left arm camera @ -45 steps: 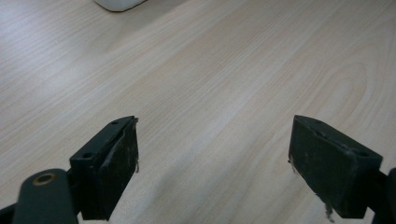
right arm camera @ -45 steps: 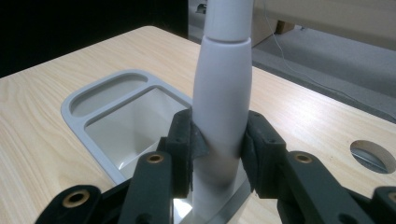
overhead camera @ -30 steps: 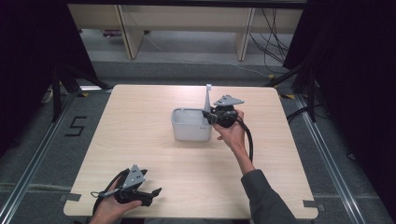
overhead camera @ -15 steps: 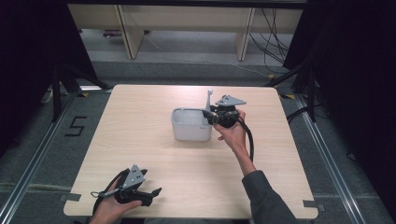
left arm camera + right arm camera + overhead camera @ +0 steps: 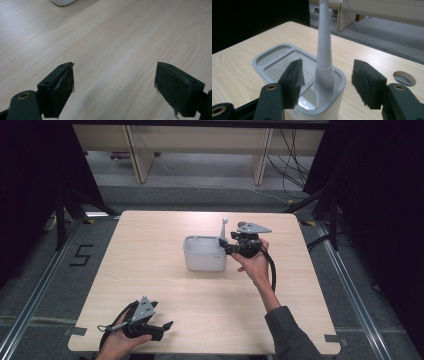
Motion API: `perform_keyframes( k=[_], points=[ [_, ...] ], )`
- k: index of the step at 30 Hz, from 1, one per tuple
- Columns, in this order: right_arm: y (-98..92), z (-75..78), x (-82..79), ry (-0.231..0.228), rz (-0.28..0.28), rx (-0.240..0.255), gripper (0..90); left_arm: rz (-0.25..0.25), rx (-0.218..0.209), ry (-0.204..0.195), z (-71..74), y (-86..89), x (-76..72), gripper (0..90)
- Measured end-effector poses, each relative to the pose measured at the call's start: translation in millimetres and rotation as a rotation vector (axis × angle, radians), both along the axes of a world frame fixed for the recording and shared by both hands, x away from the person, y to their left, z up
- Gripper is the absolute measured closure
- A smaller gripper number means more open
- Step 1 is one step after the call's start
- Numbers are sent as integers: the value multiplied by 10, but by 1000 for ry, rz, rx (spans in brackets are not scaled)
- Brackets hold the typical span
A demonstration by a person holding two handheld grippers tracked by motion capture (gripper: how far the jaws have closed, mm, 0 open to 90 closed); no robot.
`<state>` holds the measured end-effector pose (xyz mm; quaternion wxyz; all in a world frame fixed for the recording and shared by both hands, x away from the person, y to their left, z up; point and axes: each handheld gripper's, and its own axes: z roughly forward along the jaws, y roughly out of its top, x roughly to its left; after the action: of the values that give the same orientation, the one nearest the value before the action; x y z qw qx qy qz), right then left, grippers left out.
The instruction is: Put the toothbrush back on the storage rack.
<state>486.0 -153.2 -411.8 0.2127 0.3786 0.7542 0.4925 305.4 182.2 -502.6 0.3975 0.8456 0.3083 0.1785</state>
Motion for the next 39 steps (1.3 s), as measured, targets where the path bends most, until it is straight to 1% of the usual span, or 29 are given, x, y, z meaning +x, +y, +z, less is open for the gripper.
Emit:
perform_keyframes(
  k=[2,5,7,9,10,11,12,13,14,15,16,19,20,23,24,25,26,27,28,29,30,31,32,33,34,35,36,37,39],
  points=[
    [-23,12,-7,-15,4,-2,411,5,8,0,6,1,0,154],
    [-38,38,-50,4,1,6,395,1,10,6,8,4,0,154],
    [-48,41,-59,-20,11,-5,377,0,9,5,9,5,1,154],
    [-51,50,-87,-20,21,-17,370,1,9,4,8,3,-1,154],
    [-43,53,-115,-13,15,-8,364,0,9,6,9,4,0,154],
    [-62,64,-118,-20,24,-27,362,-1,9,5,9,4,1,154],
    [-61,61,-126,-21,39,-15,360,2,8,1,8,3,0,154],
    [-61,69,-153,-2,18,-11,357,1,8,1,8,3,-2,154],
    [-69,68,-156,-21,25,-14,354,1,0,-3,1,1,0,154],
    [-72,71,-172,-14,21,-13,353,0,10,5,8,5,1,154],
    [-93,76,-174,-28,30,-18,350,1,9,4,8,5,2,154],
    [-117,73,-213,-7,23,1,345,9,-9,-2,1,-5,-3,154],
    [-132,73,-216,-17,18,-8,345,9,-5,1,4,-3,-3,154],
    [-174,51,-253,13,12,30,343,10,-10,-2,2,-5,-4,154],
    [-189,46,-255,6,22,22,343,10,-9,-1,1,-6,-4,154],
    [-189,30,-268,7,23,36,342,11,-8,0,3,-5,-3,154],
    [-203,28,-298,23,16,28,342,10,-6,-1,4,-3,-2,154],
    [-206,14,-299,14,22,39,342,4,7,-2,9,6,1,154],
    [-226,9,-318,12,15,28,342,4,8,-2,8,6,1,154],
    [-215,0,-343,32,15,51,341,3,9,-1,8,5,1,154],
    [-234,-6,-351,14,13,30,341,4,9,-1,8,3,0,154],
    [-241,-8,-356,16,21,25,340,11,-8,-1,4,-8,-5,154],
    [-232,-15,-379,32,19,42,337,11,-9,-1,5,-8,-6,154],
    [-238,-10,-388,33,22,36,337,14,1,-2,8,-1,-4,154],
    [-243,-7,-408,23,18,33,335,10,-10,-4,4,-5,-3,154],
    [-242,-4,-426,37,19,35,333,10,7,-3,11,6,-1,154],
    [-248,-10,-425,16,30,29,332,14,2,-4,9,3,-3,154],
    [-244,-7,-444,36,25,35,331,11,7,-7,12,6,-2,154],
    [-252,-7,-458,23,34,17,329,12,6,-3,10,3,-4,154]
  ],
)
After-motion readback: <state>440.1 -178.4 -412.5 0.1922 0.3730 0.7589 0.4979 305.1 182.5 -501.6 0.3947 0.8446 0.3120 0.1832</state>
